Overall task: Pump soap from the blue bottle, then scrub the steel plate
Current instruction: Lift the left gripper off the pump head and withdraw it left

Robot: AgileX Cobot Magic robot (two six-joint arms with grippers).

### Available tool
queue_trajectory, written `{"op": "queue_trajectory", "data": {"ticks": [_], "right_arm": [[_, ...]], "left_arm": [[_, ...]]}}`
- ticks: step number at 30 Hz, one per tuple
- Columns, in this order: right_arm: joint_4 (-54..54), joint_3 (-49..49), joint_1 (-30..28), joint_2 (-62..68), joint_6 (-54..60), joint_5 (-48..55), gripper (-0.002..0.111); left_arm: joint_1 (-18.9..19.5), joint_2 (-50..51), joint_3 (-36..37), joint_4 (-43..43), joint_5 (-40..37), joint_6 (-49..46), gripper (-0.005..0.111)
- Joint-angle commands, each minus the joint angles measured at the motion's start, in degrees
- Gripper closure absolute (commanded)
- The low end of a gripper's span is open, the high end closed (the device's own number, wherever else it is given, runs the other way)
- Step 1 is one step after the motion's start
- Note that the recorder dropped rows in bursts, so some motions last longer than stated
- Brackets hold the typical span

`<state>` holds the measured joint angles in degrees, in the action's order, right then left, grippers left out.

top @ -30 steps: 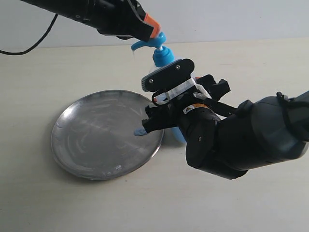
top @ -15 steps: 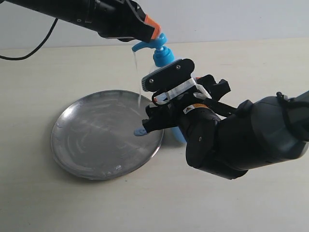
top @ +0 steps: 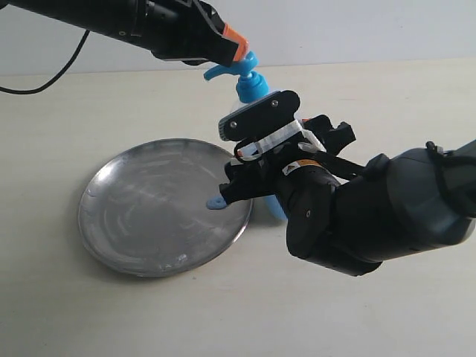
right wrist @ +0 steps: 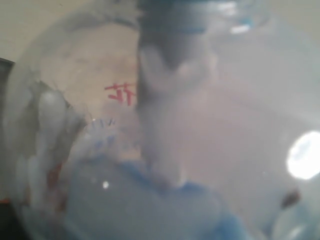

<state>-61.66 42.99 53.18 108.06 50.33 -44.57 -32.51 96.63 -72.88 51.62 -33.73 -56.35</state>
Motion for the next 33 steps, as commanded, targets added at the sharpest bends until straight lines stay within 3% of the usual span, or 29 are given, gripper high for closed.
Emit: {"op": "queue_trajectory", "data": {"ticks": [1,33], "right_arm": [[2.74,-0.11,0.15,0.7,1.28,4.74,0.108],[2.72,-0.11,0.15,0.7,1.15,4.98,0.108]], "left_arm": [[-1.29,3.6,3.58,-6.54,-10.26,-0.58,0.107],[-1.19,-6.82,3.46,-8.76,-3.53,-0.58,0.107]]}}
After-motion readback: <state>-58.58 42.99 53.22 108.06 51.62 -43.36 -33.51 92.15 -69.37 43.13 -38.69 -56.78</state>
